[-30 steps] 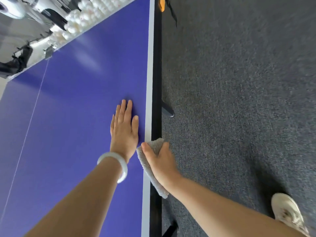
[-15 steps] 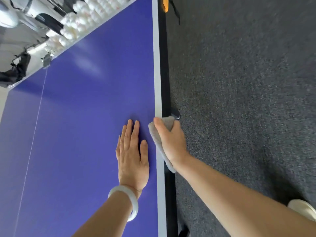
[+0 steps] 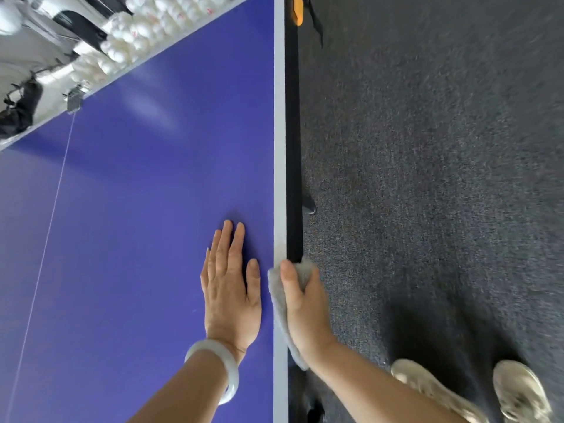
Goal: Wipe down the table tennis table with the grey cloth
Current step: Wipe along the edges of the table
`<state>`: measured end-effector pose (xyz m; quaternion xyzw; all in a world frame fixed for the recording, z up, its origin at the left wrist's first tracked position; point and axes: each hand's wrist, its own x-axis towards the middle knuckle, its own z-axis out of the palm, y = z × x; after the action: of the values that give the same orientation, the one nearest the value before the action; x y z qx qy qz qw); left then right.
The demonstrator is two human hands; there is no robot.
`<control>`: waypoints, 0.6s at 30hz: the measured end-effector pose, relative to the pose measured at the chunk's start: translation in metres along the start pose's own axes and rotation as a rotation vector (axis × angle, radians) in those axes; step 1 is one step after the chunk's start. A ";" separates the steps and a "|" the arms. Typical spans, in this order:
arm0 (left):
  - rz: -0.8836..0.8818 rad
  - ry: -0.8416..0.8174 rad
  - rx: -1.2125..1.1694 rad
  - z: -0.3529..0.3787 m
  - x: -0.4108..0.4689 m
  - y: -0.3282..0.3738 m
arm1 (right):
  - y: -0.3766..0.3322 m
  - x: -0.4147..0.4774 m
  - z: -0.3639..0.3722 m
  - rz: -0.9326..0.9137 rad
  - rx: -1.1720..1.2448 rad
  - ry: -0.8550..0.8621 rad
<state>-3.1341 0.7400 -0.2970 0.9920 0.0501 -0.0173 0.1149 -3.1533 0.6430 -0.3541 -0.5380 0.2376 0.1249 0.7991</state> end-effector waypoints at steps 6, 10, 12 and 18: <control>0.005 -0.003 0.015 0.000 -0.002 0.002 | -0.051 0.082 0.008 0.108 0.007 -0.034; 0.006 -0.003 0.036 0.002 -0.002 0.004 | -0.038 0.056 0.001 0.173 0.032 -0.056; 0.014 -0.013 0.049 0.001 -0.002 0.003 | -0.022 0.022 -0.001 0.202 0.059 0.003; 0.016 -0.024 0.071 0.002 -0.001 0.001 | -0.007 -0.006 -0.005 0.397 0.026 0.027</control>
<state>-3.1352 0.7388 -0.2986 0.9955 0.0401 -0.0302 0.0805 -3.1566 0.6358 -0.3465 -0.4717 0.3514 0.2699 0.7624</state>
